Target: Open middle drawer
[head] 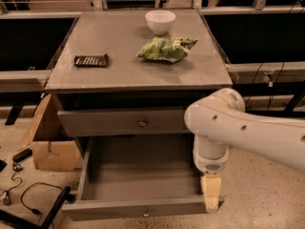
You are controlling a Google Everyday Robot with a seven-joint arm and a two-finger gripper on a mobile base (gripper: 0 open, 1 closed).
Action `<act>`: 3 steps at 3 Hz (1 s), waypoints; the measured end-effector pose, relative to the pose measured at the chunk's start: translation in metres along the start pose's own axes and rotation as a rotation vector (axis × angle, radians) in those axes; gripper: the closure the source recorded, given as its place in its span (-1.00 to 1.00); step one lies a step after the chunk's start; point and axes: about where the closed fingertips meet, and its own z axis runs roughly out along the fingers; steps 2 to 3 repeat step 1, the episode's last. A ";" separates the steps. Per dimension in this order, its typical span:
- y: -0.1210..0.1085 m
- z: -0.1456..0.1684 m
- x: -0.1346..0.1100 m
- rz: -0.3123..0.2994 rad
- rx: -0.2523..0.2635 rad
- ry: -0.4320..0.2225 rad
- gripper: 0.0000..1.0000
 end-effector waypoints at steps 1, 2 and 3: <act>-0.004 -0.057 0.009 -0.019 0.087 0.020 -1.00; -0.004 -0.057 0.009 -0.019 0.087 0.020 -1.00; -0.004 -0.057 0.009 -0.019 0.087 0.020 -1.00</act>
Offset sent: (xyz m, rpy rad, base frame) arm 0.0000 0.0000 0.0000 0.0000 0.0000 0.0000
